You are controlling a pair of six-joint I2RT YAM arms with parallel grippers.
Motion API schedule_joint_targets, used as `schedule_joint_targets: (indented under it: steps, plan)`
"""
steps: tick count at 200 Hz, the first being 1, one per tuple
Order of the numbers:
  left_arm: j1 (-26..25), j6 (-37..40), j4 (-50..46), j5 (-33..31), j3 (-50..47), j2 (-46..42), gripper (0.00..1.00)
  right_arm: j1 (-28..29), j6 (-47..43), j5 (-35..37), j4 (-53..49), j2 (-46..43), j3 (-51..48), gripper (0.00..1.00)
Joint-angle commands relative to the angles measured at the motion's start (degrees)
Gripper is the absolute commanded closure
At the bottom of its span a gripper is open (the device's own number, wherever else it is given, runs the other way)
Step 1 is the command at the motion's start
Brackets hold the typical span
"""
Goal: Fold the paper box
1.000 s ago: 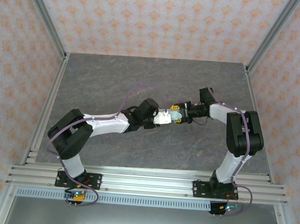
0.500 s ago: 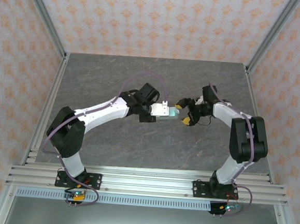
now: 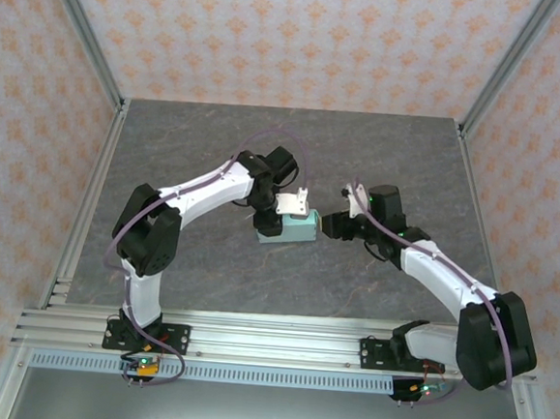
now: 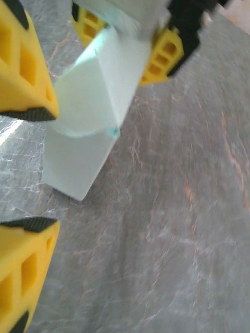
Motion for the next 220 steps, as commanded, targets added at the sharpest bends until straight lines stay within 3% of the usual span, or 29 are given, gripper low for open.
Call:
schedule_joint_targets:
  steps: [1,38,80,103,126,152,183,220]
  plan:
    - [0.6,-0.9,-3.8,1.0,2.4,1.8,0.55,1.1,-10.1,1.1,3.9,-0.6,-0.3,0.52]
    - [0.5,-2.0,-2.3,0.2,2.7,2.1,0.56,1.5,-12.0,1.0,3.1,-2.2,-1.1,0.54]
    - [0.5,-2.1,-3.3,-2.3,4.5,3.8,0.56,1.6,-11.8,-0.5,2.6,-3.4,-0.6,0.49]
    - [0.5,-2.0,-2.9,-1.8,4.6,4.1,0.56,2.9,-11.8,1.4,4.0,-1.4,0.5,0.55]
    - [0.4,-2.1,-2.6,-1.3,4.9,4.5,0.56,3.8,-11.6,4.1,3.8,1.8,3.3,0.71]
    - [0.5,-2.2,-1.9,-1.2,5.0,5.0,0.56,5.3,-11.1,8.7,6.4,2.7,3.7,0.78]
    - [0.5,-2.6,-2.4,-0.4,6.2,6.0,0.56,6.2,-8.7,10.1,6.3,3.5,4.7,0.85]
    - [0.5,-3.6,-2.3,0.4,7.6,6.8,0.56,8.7,-5.6,12.5,2.0,3.6,8.0,0.84]
